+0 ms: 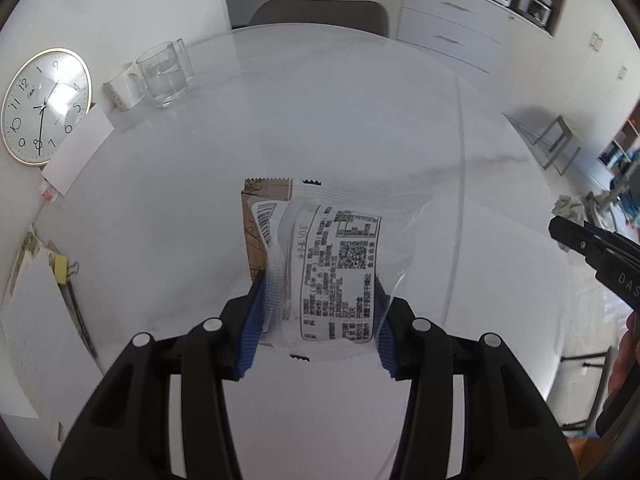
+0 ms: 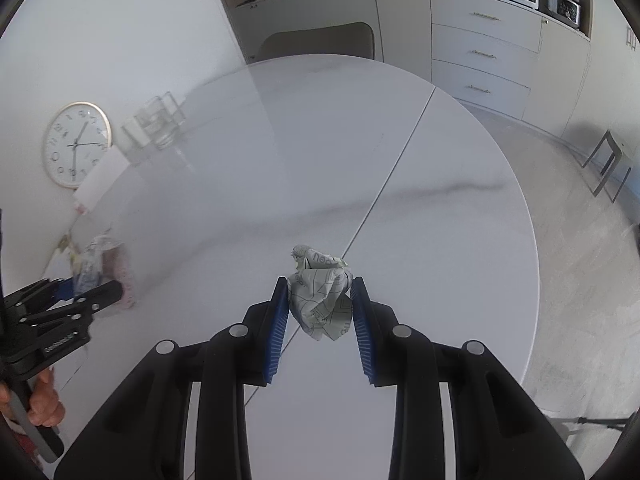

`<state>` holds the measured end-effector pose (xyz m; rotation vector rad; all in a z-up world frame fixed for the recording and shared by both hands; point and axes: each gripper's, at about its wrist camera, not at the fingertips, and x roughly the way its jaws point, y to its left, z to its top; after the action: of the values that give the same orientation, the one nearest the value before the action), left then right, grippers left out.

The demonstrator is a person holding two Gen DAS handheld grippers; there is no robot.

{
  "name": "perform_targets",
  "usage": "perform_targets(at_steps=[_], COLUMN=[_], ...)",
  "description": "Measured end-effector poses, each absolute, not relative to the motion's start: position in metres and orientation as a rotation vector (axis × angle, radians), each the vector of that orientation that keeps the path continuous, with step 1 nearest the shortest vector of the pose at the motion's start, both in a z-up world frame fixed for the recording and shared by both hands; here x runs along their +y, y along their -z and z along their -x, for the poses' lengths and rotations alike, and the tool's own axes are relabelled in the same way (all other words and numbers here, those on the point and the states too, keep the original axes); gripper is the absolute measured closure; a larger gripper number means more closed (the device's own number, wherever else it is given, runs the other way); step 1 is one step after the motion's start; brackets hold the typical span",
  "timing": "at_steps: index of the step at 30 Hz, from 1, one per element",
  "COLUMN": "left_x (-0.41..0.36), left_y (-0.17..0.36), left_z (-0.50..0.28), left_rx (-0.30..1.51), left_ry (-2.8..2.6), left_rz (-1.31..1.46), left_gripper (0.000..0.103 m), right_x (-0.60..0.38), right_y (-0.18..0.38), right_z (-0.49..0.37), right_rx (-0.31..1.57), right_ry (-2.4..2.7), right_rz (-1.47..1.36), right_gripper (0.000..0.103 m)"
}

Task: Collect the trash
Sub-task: 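Carry the snack bag and tissue over the wastebasket and open the left gripper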

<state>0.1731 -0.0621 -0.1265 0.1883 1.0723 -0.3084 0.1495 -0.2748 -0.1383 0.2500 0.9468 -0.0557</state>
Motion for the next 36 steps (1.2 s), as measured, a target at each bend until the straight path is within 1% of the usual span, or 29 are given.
perform_targets(at_steps=[7,15,21,24,28,30,36], left_x=[-0.078,-0.110,-0.163,-0.208,-0.264,-0.300,-0.368], left_y=[0.115,0.129,0.127,0.132,0.150,0.168,0.225], left_z=[-0.077,-0.008,0.031,0.051,0.068,0.080,0.095], left_rx=[1.053,1.095,1.073,1.071,1.070,1.086,1.147], left_ry=[0.457,0.627,0.760,0.846,0.937,0.969,0.970], left_rz=[-0.276,-0.368,-0.455,-0.515,-0.602,-0.654,-0.769], left_gripper=[0.056,0.056,0.056,0.056,0.056,0.056,0.054], right_x=[-0.259,-0.267,-0.301,-0.328,-0.365,-0.385,-0.424], right_y=[0.128,0.140,0.142,0.143,0.150,0.156,0.185], right_z=[-0.043,0.044,0.101,0.132,0.172,0.190,0.220], right_rx=[0.953,0.973,0.961,0.953,0.943,0.942,0.961], right_ry=[0.061,0.154,0.287,0.382,0.485,0.534,0.585], right_rz=[-0.295,-0.356,-0.398,-0.408,-0.456,-0.482,-0.568], right_gripper=[0.071,0.071,0.071,0.071,0.071,0.071,0.071])
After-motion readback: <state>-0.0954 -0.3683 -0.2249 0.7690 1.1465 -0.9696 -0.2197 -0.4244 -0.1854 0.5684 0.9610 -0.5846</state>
